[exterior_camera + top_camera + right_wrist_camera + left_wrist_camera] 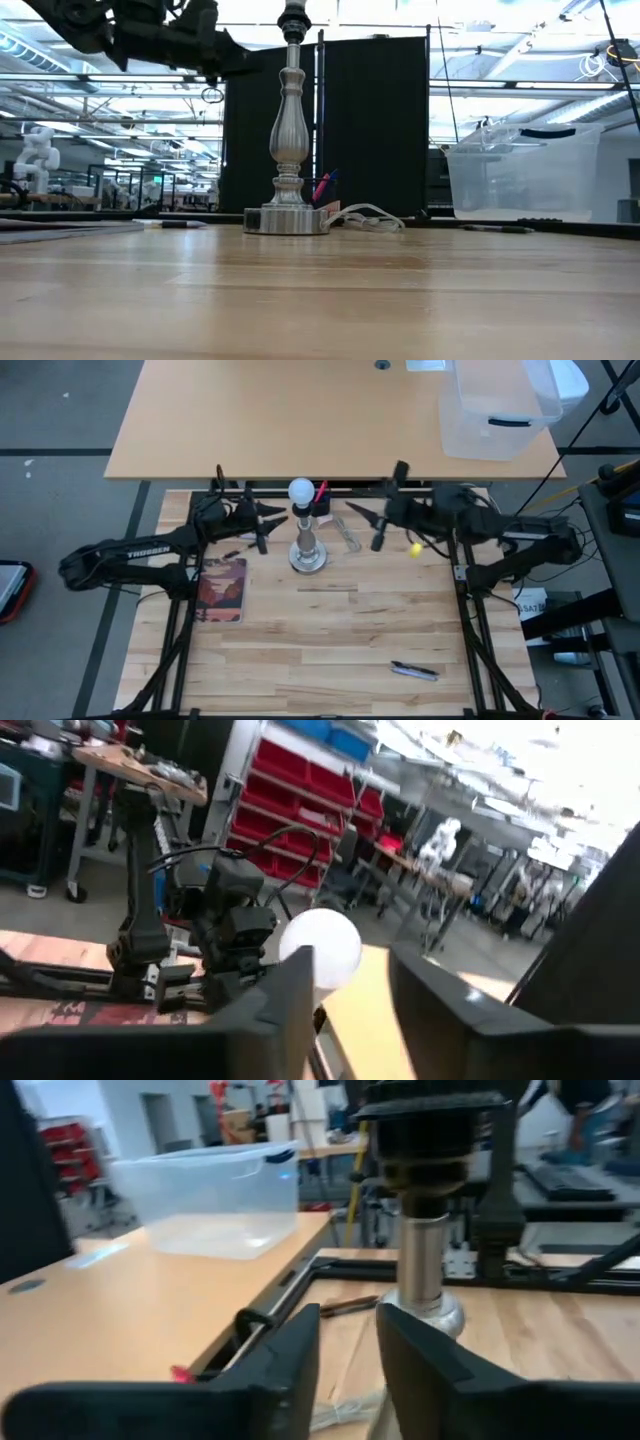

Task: Screw lightbulb
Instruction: Remove the lightbulb from the desk lamp

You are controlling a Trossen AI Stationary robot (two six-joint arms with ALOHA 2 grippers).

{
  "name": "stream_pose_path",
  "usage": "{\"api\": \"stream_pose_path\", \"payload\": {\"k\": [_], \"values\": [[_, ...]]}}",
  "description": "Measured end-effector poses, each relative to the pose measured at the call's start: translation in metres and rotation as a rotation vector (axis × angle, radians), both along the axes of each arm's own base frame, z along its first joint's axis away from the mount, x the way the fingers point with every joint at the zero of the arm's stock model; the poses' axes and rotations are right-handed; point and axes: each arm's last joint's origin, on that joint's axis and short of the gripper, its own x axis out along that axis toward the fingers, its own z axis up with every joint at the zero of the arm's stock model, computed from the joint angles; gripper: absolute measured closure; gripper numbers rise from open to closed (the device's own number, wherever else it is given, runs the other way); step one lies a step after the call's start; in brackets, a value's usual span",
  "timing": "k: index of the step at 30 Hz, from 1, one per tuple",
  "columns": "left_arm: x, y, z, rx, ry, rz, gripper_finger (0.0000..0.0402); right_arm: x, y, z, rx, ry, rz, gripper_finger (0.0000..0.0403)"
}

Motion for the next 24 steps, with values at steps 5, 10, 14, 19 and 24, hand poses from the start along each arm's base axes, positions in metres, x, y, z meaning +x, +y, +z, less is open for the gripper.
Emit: {"api": "stream_pose_path", "payload": {"k": [5, 10, 14, 19, 24], "values": [[0.002, 0.004, 0.001, 0.021, -0.034, -0.072, 0.0236, 0.025, -0.008, 0.009, 0.066, 0.008, -0.022, 0.0200], [0.004, 0.005, 0.003, 0.037, -0.067, -0.135, 0.0194, 0.039, -0.011, 0.009, 0.082, 0.008, -0.024, 0.0136], [0.009, 0.006, -0.001, 0.030, -0.078, -0.185, 0.0180, 0.048, -0.013, 0.005, 0.089, 0.019, -0.028, 0.0120], [0.018, 0.011, -0.007, 0.014, -0.099, -0.204, 0.0179, 0.055, -0.013, 0.009, 0.084, -0.018, -0.026, 0.0127], [0.030, 0.017, -0.008, 0.003, -0.110, -0.214, 0.0179, 0.056, -0.013, 0.013, 0.058, -0.061, -0.026, 0.0130]]}}
